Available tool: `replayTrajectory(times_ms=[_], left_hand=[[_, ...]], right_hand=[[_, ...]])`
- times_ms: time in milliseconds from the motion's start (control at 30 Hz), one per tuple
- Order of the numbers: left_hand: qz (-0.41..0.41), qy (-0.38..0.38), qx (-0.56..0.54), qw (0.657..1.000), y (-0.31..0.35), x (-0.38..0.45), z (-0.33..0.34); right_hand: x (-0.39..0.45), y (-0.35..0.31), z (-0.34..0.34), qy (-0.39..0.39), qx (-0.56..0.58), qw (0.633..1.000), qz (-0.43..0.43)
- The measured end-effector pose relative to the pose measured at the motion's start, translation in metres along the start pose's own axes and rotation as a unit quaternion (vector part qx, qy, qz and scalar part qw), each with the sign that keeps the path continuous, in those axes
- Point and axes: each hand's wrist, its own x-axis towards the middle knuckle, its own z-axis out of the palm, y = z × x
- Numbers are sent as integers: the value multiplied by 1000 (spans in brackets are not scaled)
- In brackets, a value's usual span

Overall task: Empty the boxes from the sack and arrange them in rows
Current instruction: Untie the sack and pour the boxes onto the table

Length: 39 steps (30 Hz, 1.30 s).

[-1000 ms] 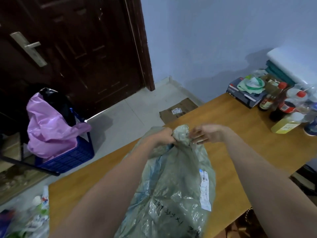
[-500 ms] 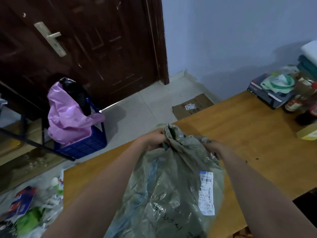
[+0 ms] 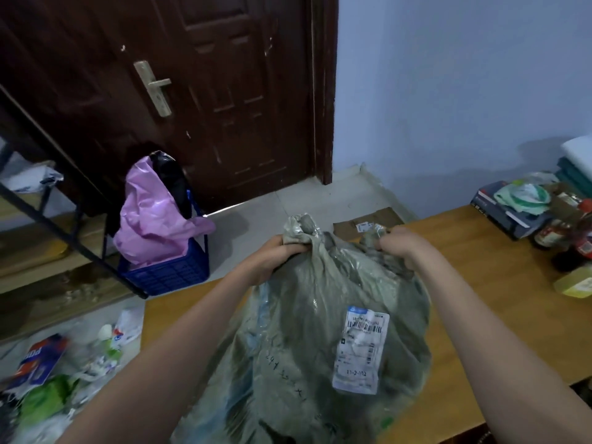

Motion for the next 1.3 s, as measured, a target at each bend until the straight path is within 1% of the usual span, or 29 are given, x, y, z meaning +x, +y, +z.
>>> replayTrajectory(times_ms=[100, 167, 233, 367, 500, 567, 633, 700, 733, 800, 867, 900, 933, 1033, 1067, 1133, 1167, 1200, 1267, 1300], left_hand=[[46, 12, 7, 999, 13, -28, -15], [74, 26, -5, 997, 20, -44, -23], [102, 41, -32, 993, 27, -60, -32], [157, 41, -73, 984, 37, -87, -44], [171, 36, -84, 981, 41, -103, -44], [171, 43, -92, 980, 40, -109, -44], [167, 53, -88, 981, 36, -113, -44], [173, 65, -73, 980, 30, -116, -46], [180, 73, -74, 978, 27, -118, -48], [190, 88, -91, 974, 21, -121, -55], [181, 92, -109, 973, 19, -124, -61], [173, 95, -112, 974, 18, -124, -63], [166, 96, -111, 975, 17, -124, -63], [158, 85, -120, 976, 16, -126, -62], [161, 79, -125, 976, 16, -127, -61], [163, 68, -139, 974, 16, -127, -60], [166, 62, -148, 973, 16, -129, -59], [169, 53, -159, 971, 16, -129, -57], [168, 32, -185, 968, 17, -128, -53], [166, 26, -191, 967, 18, -130, -51]], right_hand=[[-32, -34, -8, 22, -38, 998, -47], [-50, -54, -10, 6, -22, 996, -81], [-71, -72, -8, 9, -10, 994, -106], [-114, -101, 9, 1, 37, 987, -157], [-145, -115, 41, -4, 38, 975, -218], [-153, -118, 52, 5, 73, 969, -235], [-161, -121, 62, 1, 119, 965, -234], [-167, -122, 71, -31, 140, 962, -233], [-171, -122, 75, -61, 148, 957, -241], [-173, -118, 81, -151, 169, 936, -269], [-169, -111, 84, -217, 193, 913, -288], [-167, -107, 84, -216, 181, 910, -305], [-165, -104, 85, -192, 160, 910, -330], [-164, -100, 91, -77, 87, 912, -393], [-161, -100, 95, -38, 56, 914, -401], [-159, -100, 101, 51, -56, 916, -394], [-160, -101, 103, 55, -75, 916, -391], [-161, -100, 105, 15, -46, 916, -398], [-164, -98, 108, -99, 58, 910, -398], [-164, -97, 107, -119, 76, 906, -399]])
